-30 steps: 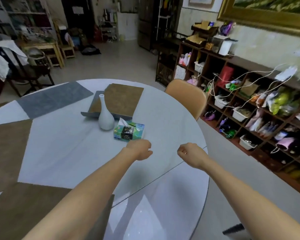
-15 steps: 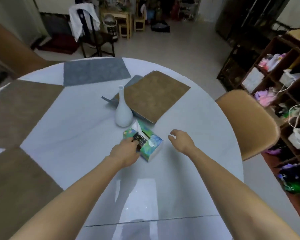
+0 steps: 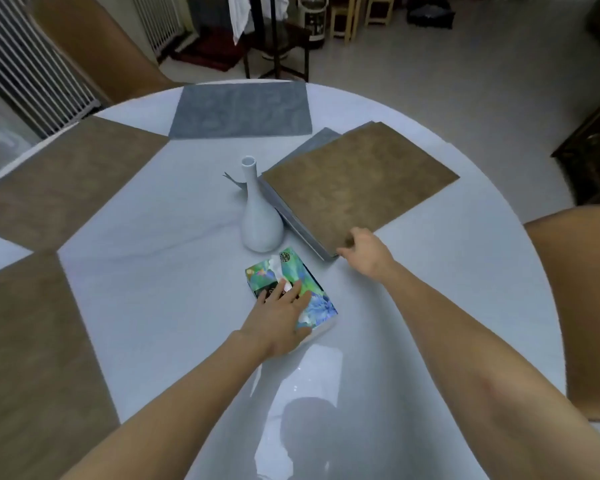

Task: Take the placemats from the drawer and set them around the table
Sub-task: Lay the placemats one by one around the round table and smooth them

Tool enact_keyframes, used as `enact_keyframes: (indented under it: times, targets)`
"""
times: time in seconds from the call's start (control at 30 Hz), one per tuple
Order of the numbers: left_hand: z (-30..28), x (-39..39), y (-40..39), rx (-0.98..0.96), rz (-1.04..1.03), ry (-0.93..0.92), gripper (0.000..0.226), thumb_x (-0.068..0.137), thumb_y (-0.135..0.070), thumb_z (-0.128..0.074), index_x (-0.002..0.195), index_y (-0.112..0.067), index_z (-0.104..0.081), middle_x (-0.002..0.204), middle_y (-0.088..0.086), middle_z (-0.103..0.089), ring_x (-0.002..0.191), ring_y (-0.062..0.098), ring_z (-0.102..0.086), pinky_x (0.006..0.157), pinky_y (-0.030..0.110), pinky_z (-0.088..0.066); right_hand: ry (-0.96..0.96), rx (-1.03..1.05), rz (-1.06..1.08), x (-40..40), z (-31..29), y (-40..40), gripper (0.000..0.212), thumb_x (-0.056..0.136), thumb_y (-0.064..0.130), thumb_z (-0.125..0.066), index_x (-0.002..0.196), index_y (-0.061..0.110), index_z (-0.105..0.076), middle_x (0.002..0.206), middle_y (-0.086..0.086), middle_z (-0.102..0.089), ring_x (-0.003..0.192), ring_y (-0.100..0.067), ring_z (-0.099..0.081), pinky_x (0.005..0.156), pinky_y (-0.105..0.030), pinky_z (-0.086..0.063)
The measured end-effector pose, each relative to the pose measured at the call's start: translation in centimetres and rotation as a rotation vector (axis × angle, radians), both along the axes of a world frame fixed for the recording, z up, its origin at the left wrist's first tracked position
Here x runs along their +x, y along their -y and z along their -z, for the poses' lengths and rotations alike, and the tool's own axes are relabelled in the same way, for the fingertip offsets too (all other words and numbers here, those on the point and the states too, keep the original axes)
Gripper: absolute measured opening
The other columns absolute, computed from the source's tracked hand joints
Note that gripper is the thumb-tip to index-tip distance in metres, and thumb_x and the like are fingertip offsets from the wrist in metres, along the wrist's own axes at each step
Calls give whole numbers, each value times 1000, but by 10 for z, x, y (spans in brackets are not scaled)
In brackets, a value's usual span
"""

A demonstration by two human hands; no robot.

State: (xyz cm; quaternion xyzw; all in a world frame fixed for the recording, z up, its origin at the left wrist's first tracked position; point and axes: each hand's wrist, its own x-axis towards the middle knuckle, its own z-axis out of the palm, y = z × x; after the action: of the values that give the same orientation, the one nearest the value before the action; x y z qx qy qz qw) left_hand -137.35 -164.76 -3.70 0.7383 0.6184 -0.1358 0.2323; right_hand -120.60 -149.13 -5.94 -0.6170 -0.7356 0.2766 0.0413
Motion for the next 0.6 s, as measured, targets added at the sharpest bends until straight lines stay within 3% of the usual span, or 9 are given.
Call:
enact_keyframes:
  times: [0.13,0.23,0.4,0.5,0.6]
  targets:
    - [1,1,-4,-31,-3,6,70,98,-46,-40,155,-23,-7,162,0,4,149,27,5,120,49,-7,120,23,-148,-13,13,-18,58,83,43,-66,124,5,-48,128,-14,-46,118,-29,-46,97,-38,-41]
    - [4,3,-3,-3,-14,7,69,98,-44,-42,155,-23,-8,162,0,3,149,27,5,120,48,-7,247,64,-182,-17,22,-22,56,85,45,-63,124,8,-47,127,-13,-48,116,-31,-49,92,-39,-43]
    - [6,2,2,29,-23,17,68,99,-43,-40,155,-24,-7,162,-1,4,149,26,8,121,46,-2,444,180,-342,-22,23,-20,45,95,37,-48,127,5,-46,128,-22,-49,116,-36,-50,90,-39,-44]
    - [4,2,2,16,-25,15,69,99,-43,-41,155,-24,-6,162,0,4,149,26,7,121,46,-2,460,209,-372,-21,21,-18,38,97,32,-43,122,4,-51,122,-21,-54,109,-36,-56,79,-36,-44]
    - [4,3,2,10,-25,12,69,99,-43,-41,155,-24,-6,162,0,5,149,26,8,121,46,-2,406,240,-364,-24,19,-12,25,94,10,-44,116,3,-54,113,-17,-63,100,-33,-63,74,-35,-47]
